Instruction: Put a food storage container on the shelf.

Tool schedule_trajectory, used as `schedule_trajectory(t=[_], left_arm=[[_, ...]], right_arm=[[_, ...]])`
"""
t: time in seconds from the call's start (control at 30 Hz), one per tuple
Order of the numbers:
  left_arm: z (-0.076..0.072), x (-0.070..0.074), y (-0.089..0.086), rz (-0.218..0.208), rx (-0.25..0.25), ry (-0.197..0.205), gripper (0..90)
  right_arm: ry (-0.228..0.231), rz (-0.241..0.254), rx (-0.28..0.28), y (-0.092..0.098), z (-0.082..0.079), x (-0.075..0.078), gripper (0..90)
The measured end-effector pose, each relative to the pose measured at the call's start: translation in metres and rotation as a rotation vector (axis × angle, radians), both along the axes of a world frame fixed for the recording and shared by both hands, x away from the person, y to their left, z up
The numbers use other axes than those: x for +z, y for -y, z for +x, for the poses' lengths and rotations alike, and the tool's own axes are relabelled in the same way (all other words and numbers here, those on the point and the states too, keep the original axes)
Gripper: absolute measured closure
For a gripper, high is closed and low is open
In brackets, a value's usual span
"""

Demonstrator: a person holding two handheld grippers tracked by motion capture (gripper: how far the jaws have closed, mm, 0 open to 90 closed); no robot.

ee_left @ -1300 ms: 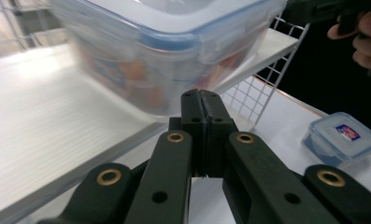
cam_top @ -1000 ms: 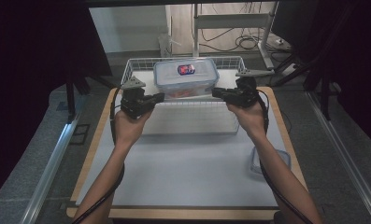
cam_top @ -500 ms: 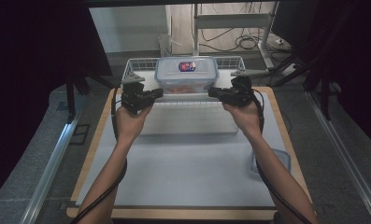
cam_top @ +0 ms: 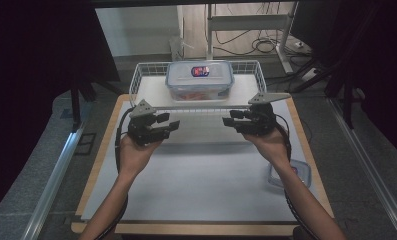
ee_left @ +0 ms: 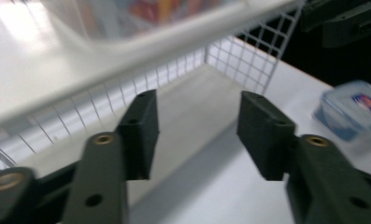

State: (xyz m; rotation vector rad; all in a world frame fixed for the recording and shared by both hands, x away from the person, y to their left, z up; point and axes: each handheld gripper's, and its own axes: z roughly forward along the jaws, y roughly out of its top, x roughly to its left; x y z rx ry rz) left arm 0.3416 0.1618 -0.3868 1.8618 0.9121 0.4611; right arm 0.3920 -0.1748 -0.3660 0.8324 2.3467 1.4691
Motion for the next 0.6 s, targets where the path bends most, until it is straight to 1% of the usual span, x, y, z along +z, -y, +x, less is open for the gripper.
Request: schedule_trajectory(t=[0.03, 0.07, 0.1, 0.13, 0.2, 0.23, 0.27, 0.37, 0.43, 0.47, 0.53, 0.6], left_arm=[[-0.004, -0.004, 0.0, -0.001, -0.004, -0.003, 44.5], [-0.004, -0.004, 0.0, -0.001, -0.004, -0.003, 41.9], [-0.008, -0.01, -0.001, -0.009, -0.009, -0.003, 41.9], [-0.014, -0.017, -0.001, -0.03, -0.016, -0.01, 39.6], [-0.022, -0.027, -0.002, -0.037, -0.023, -0.018, 36.9], [-0.03, -0.036, -0.002, -0.013, -0.022, -0.011, 34.4], [-0.03, -0.036, -0.002, -0.013, -0.022, -0.011, 33.6], [-0.039, -0.044, -0.004, 0.019, -0.017, 0.002, 31.1], [-0.044, -0.049, -0.005, 0.026, -0.016, -0.001, 28.1], [-0.046, -0.052, -0.005, 0.026, -0.016, -0.003, 27.0], [-0.05, -0.059, -0.007, 0.024, -0.012, -0.004, 24.9], [-0.053, -0.063, -0.008, 0.035, -0.015, -0.016, 23.0]], right_arm=[[-0.001, -0.007, 0.001, 0.001, -0.003, -0.003, 51.7], [-0.001, -0.007, 0.001, 0.001, -0.003, -0.003, 51.7], [-0.004, -0.014, 0.003, 0.003, -0.006, -0.007, 49.5], [-0.008, -0.015, 0.003, 0.004, -0.01, -0.011, 47.1], [-0.007, -0.017, 0.003, 0.008, -0.017, -0.02, 43.1], [-0.011, -0.033, 0.001, 0.01, -0.022, -0.028, 39.8], [-0.011, -0.033, 0.001, 0.01, -0.022, -0.028, 39.8], [-0.017, -0.053, -0.006, 0.013, -0.029, -0.039, 35.2], [-0.01, -0.053, -0.008, 0.016, -0.033, -0.046, 31.6], [-0.01, -0.061, -0.009, 0.017, -0.034, -0.048, 28.7], [0.0, -0.076, -0.021, 0.019, -0.037, -0.051, 26.1], [0.0, -0.063, -0.024, 0.022, -0.04, -0.055, 24.3]])
